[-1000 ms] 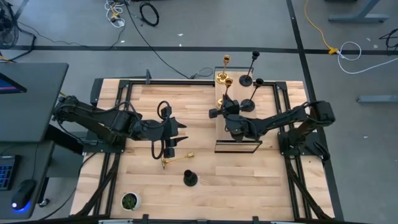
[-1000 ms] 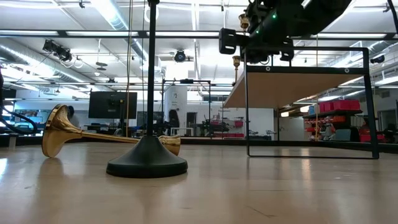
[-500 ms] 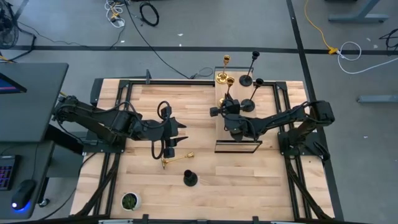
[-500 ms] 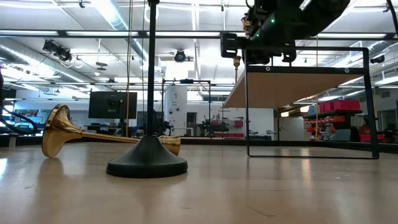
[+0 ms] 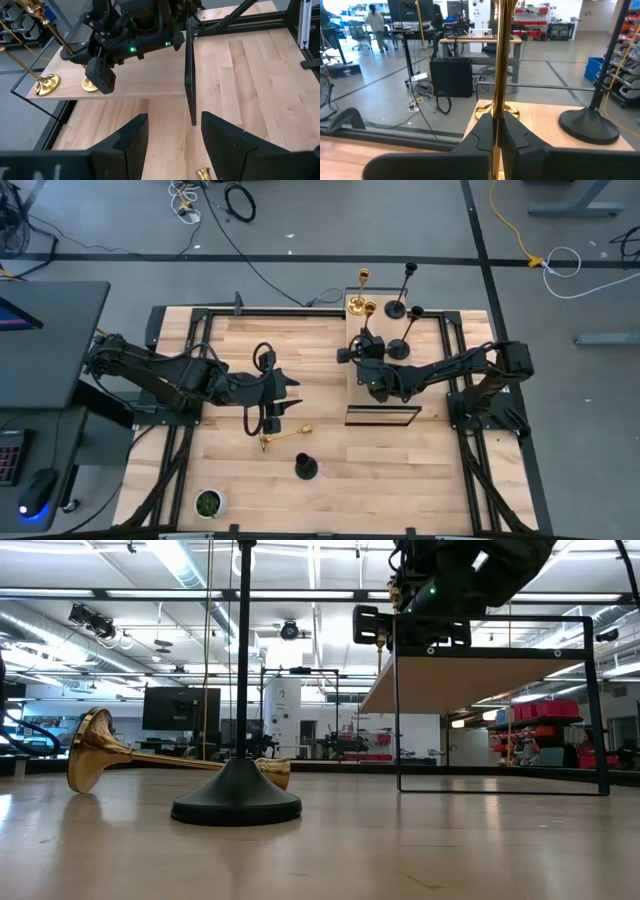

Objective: Pick & Place candle stick holders
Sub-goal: Put the bottom gold candleholder on the shelf aligned with the other gold candleholder

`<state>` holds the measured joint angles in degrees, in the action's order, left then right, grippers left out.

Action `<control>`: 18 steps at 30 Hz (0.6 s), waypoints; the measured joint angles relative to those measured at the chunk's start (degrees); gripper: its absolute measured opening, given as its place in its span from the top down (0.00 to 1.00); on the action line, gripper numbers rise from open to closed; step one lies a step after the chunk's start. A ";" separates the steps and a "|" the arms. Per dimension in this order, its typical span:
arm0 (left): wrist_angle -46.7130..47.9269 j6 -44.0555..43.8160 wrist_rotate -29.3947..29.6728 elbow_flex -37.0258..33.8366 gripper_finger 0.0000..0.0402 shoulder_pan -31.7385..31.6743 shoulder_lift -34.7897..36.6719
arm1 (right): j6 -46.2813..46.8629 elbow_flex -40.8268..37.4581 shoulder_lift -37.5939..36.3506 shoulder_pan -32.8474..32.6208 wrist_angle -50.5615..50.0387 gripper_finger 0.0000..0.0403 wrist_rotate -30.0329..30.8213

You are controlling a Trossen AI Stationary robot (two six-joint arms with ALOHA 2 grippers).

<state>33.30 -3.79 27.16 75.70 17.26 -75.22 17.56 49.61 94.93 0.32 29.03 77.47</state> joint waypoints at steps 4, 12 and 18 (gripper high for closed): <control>0.02 0.00 0.00 -0.01 0.54 0.00 0.00 | -0.66 0.02 0.23 0.00 0.03 0.99 -0.87; 0.09 0.02 0.00 -0.04 0.54 0.00 0.00 | -6.73 -0.01 -0.06 -0.90 2.07 0.93 -2.12; 0.11 0.00 -0.78 -0.04 0.54 0.00 -0.01 | -7.65 -0.01 -0.06 -0.89 2.15 0.81 -1.42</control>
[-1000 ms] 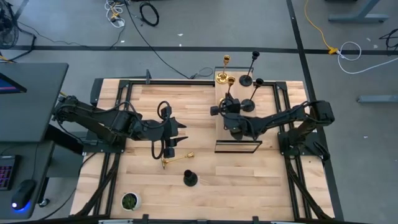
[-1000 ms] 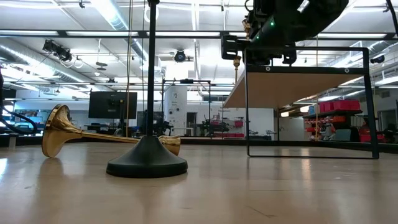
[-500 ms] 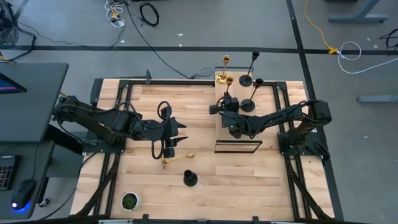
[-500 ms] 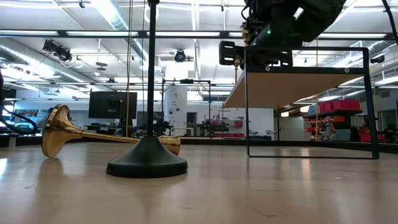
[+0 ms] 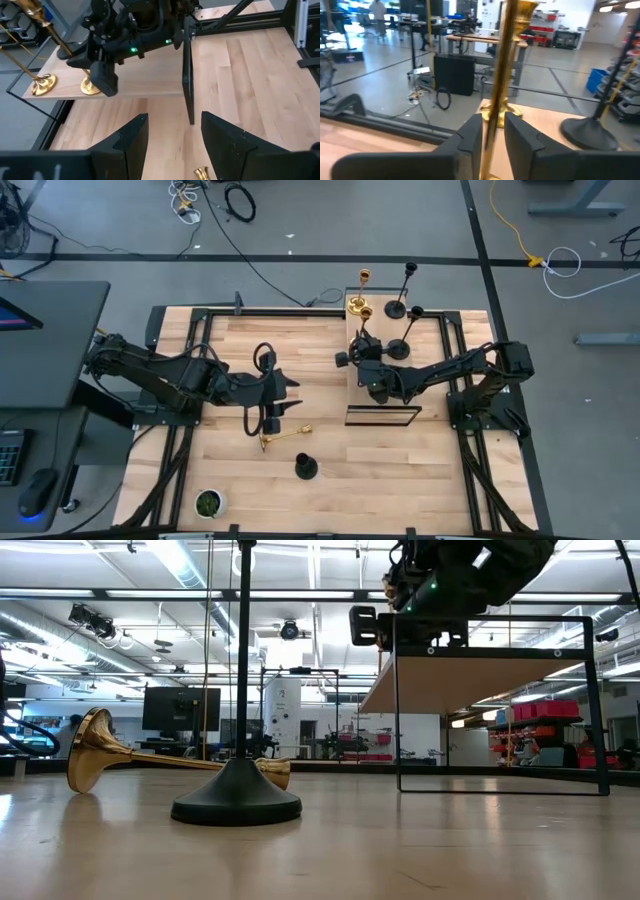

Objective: Pick & Place candle stick holders
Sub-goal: Put the bottom gold candleholder on the shelf aligned with the other gold candleholder, then put the gold candleholder on the shelf aligned with the other gold candleholders

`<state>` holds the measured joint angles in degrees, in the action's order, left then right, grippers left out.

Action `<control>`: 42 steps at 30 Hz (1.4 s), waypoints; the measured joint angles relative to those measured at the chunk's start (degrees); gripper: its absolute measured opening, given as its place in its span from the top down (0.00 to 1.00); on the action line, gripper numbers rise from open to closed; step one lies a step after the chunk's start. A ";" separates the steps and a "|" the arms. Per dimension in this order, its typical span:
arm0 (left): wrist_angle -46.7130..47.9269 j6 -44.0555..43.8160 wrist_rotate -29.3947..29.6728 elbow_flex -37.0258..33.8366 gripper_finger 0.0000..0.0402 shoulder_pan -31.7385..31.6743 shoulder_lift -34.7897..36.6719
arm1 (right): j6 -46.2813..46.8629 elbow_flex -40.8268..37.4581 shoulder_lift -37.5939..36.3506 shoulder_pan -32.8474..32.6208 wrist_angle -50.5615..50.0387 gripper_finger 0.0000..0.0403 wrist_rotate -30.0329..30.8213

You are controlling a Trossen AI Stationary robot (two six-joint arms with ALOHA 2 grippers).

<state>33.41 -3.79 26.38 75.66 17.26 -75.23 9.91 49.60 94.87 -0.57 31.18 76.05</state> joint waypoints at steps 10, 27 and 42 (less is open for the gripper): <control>0.69 -0.34 -0.74 0.00 0.54 0.02 0.00 | -0.47 0.00 0.00 -0.01 0.02 0.75 2.76; 0.81 -0.52 -0.75 0.00 0.54 0.02 -0.01 | -1.39 -0.02 0.00 -1.01 1.30 0.75 2.98; 1.07 -0.96 -0.74 0.00 0.54 0.02 -0.01 | -2.92 -0.04 0.00 -4.37 2.51 0.47 5.99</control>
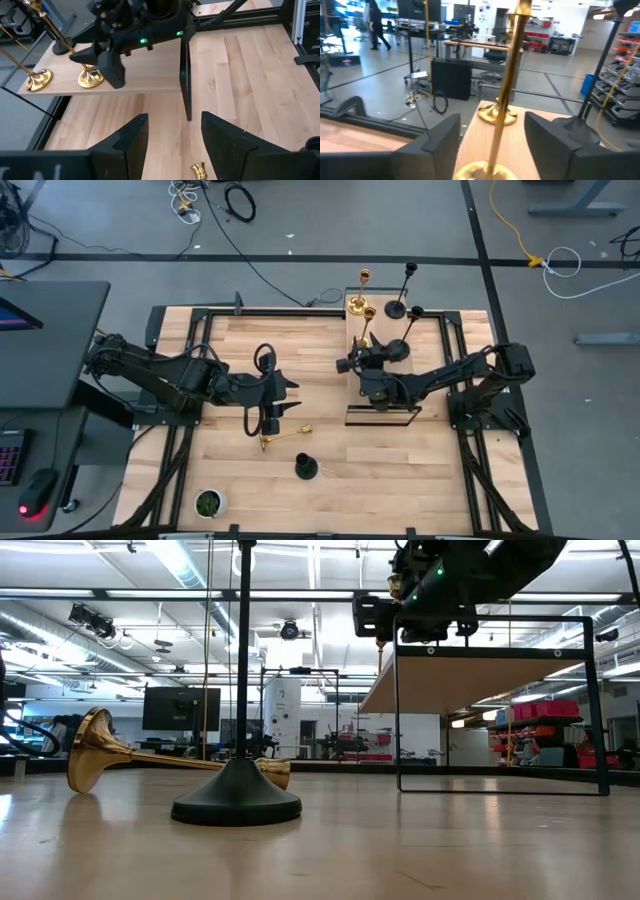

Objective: Pick & Place candle stick holders
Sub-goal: Put the gold candleholder on the shelf aligned with the other gold candleholders

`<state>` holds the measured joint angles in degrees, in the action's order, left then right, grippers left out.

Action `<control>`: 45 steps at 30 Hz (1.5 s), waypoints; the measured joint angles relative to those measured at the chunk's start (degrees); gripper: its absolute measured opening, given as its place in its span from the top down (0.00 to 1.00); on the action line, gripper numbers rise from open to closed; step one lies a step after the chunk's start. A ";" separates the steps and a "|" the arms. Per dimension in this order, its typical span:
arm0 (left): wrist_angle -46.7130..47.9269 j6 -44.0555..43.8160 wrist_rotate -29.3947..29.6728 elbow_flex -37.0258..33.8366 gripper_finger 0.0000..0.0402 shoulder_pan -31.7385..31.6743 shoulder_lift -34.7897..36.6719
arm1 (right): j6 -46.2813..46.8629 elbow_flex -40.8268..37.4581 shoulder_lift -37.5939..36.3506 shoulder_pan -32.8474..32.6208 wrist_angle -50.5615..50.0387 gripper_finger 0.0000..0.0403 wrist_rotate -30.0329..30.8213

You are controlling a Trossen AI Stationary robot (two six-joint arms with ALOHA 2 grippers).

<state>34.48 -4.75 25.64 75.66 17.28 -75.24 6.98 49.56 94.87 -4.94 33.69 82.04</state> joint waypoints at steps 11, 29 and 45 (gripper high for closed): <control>1.13 -0.66 -0.01 0.00 0.54 0.00 0.00 | -3.92 -0.02 0.00 -9.77 0.98 0.36 0.08; 2.77 -2.48 -8.52 0.00 0.54 0.00 -0.01 | -17.03 -0.02 -0.04 -37.90 24.32 0.44 -15.12; 12.86 -17.77 -15.84 -5.61 0.54 1.02 -7.42 | -15.14 0.00 -0.04 -47.89 24.80 0.45 -8.14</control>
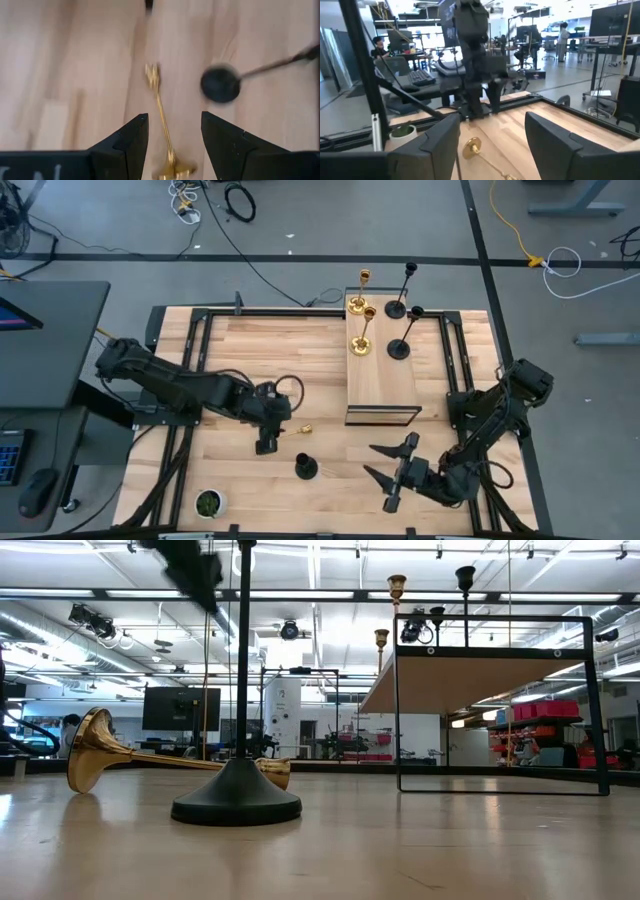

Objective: Pick & Place candle stick holders
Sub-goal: Put the gold candleholder on the shelf aligned with the other gold candleholders

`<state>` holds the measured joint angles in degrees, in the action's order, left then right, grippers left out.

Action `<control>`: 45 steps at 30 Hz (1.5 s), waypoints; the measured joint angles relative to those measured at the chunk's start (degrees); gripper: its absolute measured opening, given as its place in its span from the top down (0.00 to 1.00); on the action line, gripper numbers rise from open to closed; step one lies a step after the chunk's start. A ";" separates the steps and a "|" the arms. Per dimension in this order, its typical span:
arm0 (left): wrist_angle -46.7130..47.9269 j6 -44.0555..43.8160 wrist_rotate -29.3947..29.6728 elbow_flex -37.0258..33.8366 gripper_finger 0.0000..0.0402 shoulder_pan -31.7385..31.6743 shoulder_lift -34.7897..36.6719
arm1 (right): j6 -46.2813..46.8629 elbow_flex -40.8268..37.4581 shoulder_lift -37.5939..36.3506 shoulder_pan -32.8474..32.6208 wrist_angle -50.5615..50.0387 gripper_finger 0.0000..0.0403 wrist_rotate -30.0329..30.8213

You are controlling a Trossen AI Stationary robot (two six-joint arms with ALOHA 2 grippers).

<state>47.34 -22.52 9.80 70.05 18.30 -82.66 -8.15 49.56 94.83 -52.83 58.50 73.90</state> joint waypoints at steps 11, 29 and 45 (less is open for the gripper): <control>-1.84 -10.06 -2.52 -5.04 0.54 0.25 -7.15 | 5.53 0.00 0.02 -1.66 -3.84 0.45 -0.63; -5.64 -13.23 -5.55 -5.95 0.54 0.29 -22.45 | 14.21 0.00 0.04 -1.76 -10.55 0.45 -9.72; -8.36 -12.86 -3.26 -5.89 0.96 0.14 -24.10 | 21.46 0.00 0.04 -1.23 -16.56 0.45 -10.39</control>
<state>38.98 -35.38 6.55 64.16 18.44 -106.76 13.30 49.56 94.87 -54.06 41.93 63.51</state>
